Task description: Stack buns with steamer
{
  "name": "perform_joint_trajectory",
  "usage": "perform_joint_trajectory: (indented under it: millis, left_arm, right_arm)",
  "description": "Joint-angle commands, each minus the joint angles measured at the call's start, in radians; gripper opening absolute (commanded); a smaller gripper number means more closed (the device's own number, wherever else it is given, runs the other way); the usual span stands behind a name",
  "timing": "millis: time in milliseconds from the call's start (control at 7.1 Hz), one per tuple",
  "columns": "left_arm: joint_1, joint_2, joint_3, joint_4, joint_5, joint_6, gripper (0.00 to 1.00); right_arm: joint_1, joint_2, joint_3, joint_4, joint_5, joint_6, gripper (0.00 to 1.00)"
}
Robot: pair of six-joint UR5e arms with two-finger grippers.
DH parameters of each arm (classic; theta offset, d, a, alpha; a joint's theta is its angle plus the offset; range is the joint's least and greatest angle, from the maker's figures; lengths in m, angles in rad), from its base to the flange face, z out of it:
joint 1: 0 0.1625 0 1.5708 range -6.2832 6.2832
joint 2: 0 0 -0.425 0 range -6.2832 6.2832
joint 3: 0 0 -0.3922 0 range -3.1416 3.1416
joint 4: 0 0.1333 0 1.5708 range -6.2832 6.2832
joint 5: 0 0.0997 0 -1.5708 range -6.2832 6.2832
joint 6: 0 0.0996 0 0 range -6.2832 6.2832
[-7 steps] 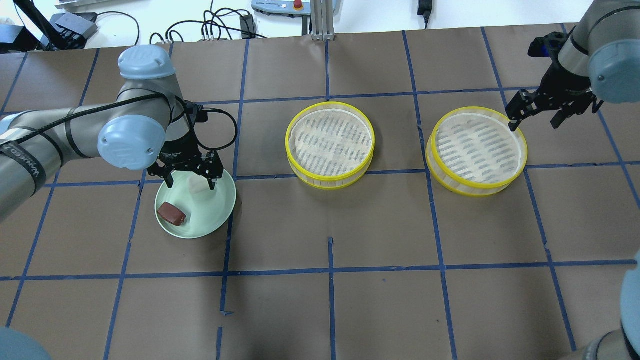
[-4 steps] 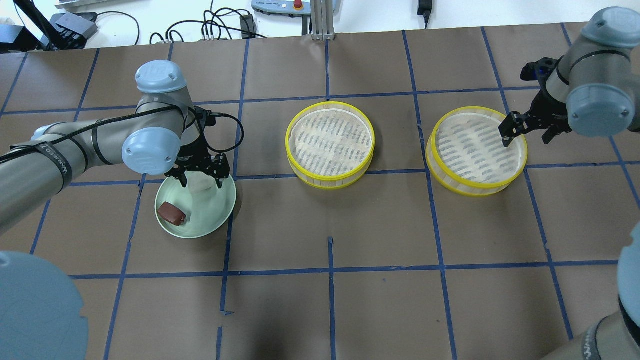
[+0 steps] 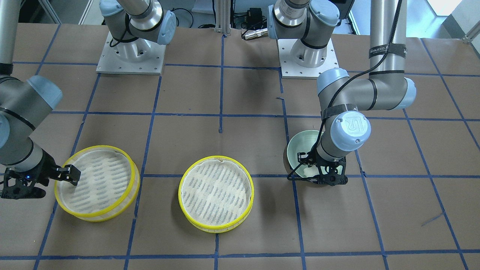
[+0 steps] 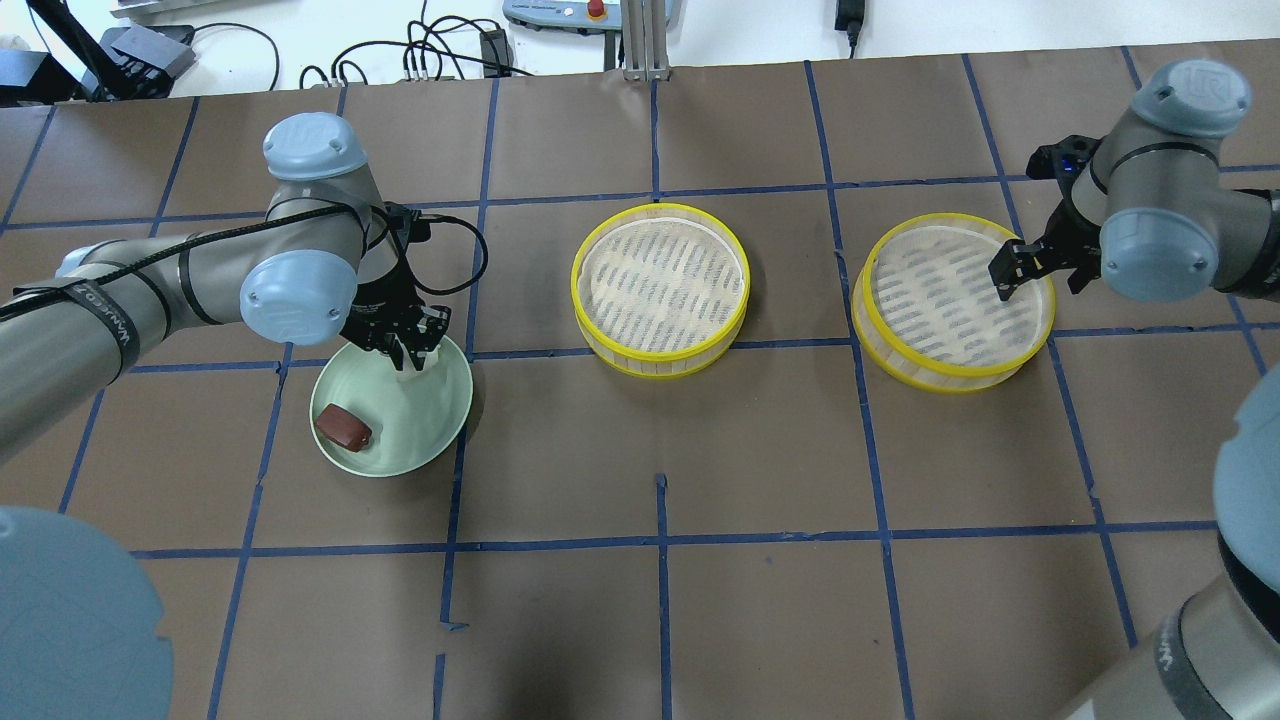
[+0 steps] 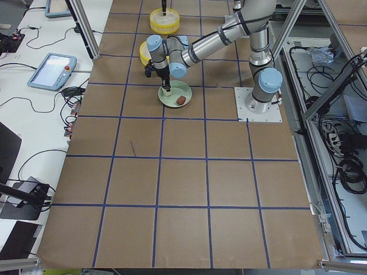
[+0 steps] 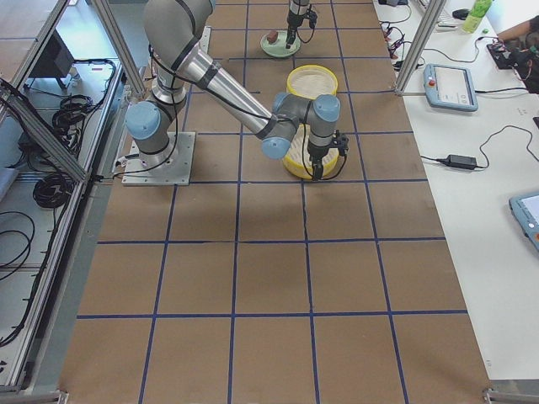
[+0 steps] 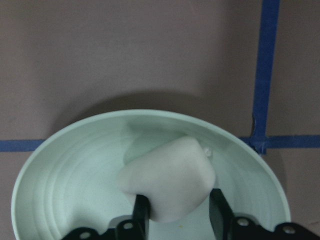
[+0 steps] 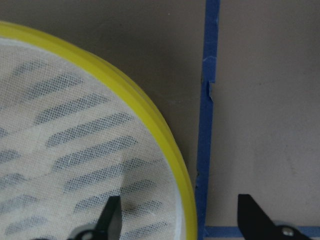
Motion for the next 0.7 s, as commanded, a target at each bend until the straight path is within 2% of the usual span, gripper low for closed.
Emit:
perform_joint_trajectory:
  millis: [0, 141, 282, 423, 563]
  left_arm:
    - [-0.001, 0.037, 0.05, -0.068, -0.059, -0.136, 0.0]
    - [-0.009, 0.03, 0.112, -0.13, -0.23, -0.291, 0.0]
    - [-0.013, 0.011, 0.144, -0.132, -0.467, -0.496, 0.0]
    - [-0.038, -0.009, 0.151, -0.063, -0.664, -0.671, 0.0]
    - [-0.094, -0.048, 0.155, 0.04, -0.69, -0.82, 0.11]
  right_arm:
    - [0.0, -0.002, -0.012, 0.0, -0.003, -0.057, 0.31]
    - [0.001, -0.002, -0.02, 0.001, 0.001, -0.06, 0.24]
    - [0.001, -0.002, -0.018, 0.013, 0.001, -0.06, 0.15]
    - [0.001, -0.002, -0.026, 0.013, -0.001, -0.06, 0.13]
    - [0.001, -0.011, -0.055, 0.037, 0.001, -0.06, 0.12]
